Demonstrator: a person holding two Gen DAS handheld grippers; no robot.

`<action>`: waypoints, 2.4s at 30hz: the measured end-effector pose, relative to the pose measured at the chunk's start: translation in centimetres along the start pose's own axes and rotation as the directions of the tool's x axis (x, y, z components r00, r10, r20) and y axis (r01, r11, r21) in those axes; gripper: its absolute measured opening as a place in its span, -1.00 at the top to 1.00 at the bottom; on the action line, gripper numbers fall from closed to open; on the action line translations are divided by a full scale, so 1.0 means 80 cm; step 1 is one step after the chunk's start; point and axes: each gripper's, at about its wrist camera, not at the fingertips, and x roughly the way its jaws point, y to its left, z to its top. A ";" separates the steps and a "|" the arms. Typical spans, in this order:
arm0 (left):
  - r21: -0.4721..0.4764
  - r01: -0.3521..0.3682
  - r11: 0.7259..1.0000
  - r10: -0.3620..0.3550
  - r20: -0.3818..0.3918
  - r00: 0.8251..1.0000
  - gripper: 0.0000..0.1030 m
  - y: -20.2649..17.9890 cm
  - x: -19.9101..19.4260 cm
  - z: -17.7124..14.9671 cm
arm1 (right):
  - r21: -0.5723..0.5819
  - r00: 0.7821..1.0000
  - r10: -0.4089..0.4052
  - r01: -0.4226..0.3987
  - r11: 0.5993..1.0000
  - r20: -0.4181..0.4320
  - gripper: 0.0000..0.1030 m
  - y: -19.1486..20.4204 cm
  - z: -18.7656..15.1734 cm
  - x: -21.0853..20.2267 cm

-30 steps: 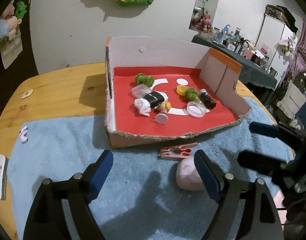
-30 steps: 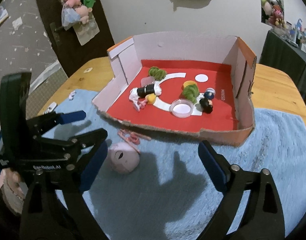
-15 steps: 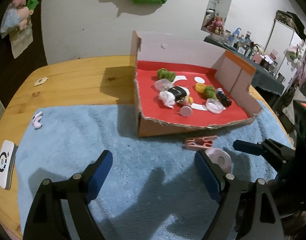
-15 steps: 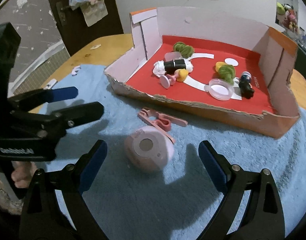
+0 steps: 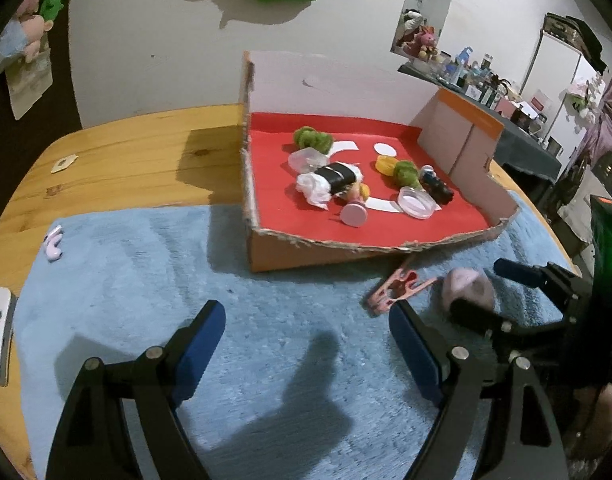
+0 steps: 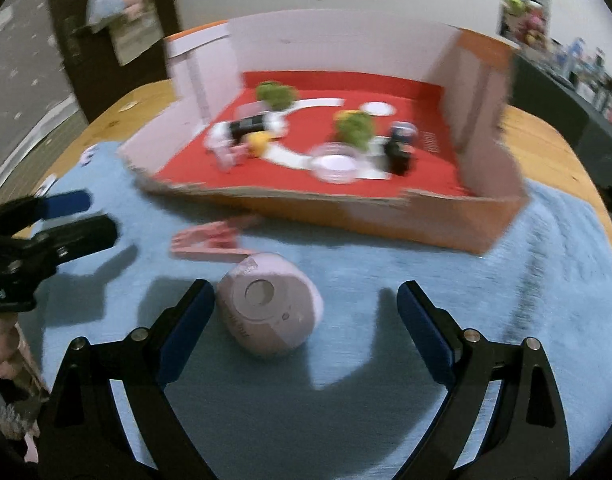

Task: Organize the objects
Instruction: 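Grasp the pink round toy with the right tool while the left tool approaches the pink clip, then grasp the pink clip with the left tool while the right tool holds the pink toy, then carry the clip and pink toy with both tools into the red-lined box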

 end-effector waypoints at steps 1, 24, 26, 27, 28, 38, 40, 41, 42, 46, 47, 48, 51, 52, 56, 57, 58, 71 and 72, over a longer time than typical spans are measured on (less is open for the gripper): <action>0.004 0.004 1.000 -0.004 -0.004 1.000 -0.66 -0.004 0.002 0.000 | 0.018 1.000 -0.006 0.006 1.000 0.000 -0.82 -0.009 0.000 0.000; 0.241 0.091 0.966 -0.075 -0.074 0.994 0.11 -0.073 0.057 0.008 | -0.049 0.998 0.056 -0.056 0.997 0.004 -0.26 -0.018 0.000 0.004; 0.267 0.087 0.960 -0.071 -0.071 0.995 0.16 -0.079 0.058 0.006 | -0.057 0.998 0.061 -0.061 0.996 0.002 -0.18 -0.015 0.000 0.005; 0.281 0.081 0.956 -0.064 -0.067 0.996 0.16 -0.081 0.058 0.005 | -0.062 0.998 0.061 -0.061 0.996 0.002 -0.15 -0.014 0.000 0.004; 0.299 0.076 0.951 -0.059 -0.065 0.996 0.16 -0.085 0.059 0.004 | -0.065 0.998 0.065 -0.065 0.996 0.001 -0.11 -0.013 -0.001 0.004; 0.374 0.102 0.922 -0.085 -0.062 0.994 0.57 -0.096 0.054 -0.002 | -0.060 0.997 0.073 -0.073 0.996 -0.001 0.06 -0.012 -0.002 0.002; 0.370 0.122 0.921 -0.105 -0.065 0.992 0.63 -0.097 0.052 -0.005 | -0.054 0.997 0.076 -0.076 0.996 0.000 0.06 -0.012 -0.003 0.001; 0.366 0.130 0.921 -0.114 -0.066 0.991 0.65 -0.098 0.050 -0.007 | -0.051 0.997 0.078 -0.078 0.996 0.000 0.06 -0.011 -0.004 0.001; 0.363 0.137 0.921 -0.122 -0.066 0.990 0.66 -0.098 0.049 -0.009 | -0.050 0.997 0.079 -0.079 0.996 0.001 0.06 -0.011 -0.005 0.000; 0.348 0.144 0.926 -0.132 -0.059 0.990 0.66 -0.099 0.045 -0.012 | -0.048 0.996 0.088 -0.088 0.995 -0.003 0.06 -0.009 -0.008 -0.003; 0.334 0.142 0.932 -0.134 -0.049 0.990 0.67 -0.097 0.042 -0.011 | -0.047 0.996 0.091 -0.091 0.995 -0.002 0.06 -0.009 -0.008 -0.004; 0.324 0.145 0.935 -0.138 -0.043 0.989 0.67 -0.095 0.039 -0.010 | -0.044 0.996 0.093 -0.093 0.995 -0.001 0.06 -0.009 -0.009 -0.004; 0.307 0.153 0.939 -0.150 -0.034 0.988 0.67 -0.092 0.031 -0.009 | -0.036 0.995 0.104 -0.104 0.994 0.001 0.06 -0.010 -0.010 -0.006; 0.309 0.152 0.939 -0.148 -0.035 0.988 0.67 -0.092 0.030 -0.011 | -0.037 0.994 0.107 -0.107 0.994 0.000 0.06 -0.009 -0.011 -0.007; 0.298 0.152 0.942 -0.145 -0.044 0.988 0.67 -0.091 0.030 -0.017 | -0.042 0.993 0.121 -0.120 0.992 -0.001 0.07 -0.003 -0.013 -0.010; 0.290 0.151 0.945 -0.144 -0.044 0.989 0.67 -0.090 0.031 -0.019 | -0.044 0.992 0.123 -0.123 0.991 -0.002 0.07 -0.002 -0.013 -0.011; 0.283 0.151 0.947 -0.144 -0.043 0.989 0.67 -0.088 0.031 -0.019 | -0.046 0.992 0.126 -0.126 0.991 -0.004 0.07 0.000 -0.014 -0.011; 0.263 0.153 0.953 -0.164 0.020 0.986 0.67 -0.084 -0.012 -0.030 | -0.074 0.988 0.151 -0.148 0.986 0.027 0.07 0.018 -0.012 -0.040; 0.263 0.153 0.953 -0.165 0.026 0.986 0.67 -0.084 -0.016 -0.030 | -0.077 0.988 0.152 -0.149 0.986 0.030 0.07 0.020 -0.011 -0.043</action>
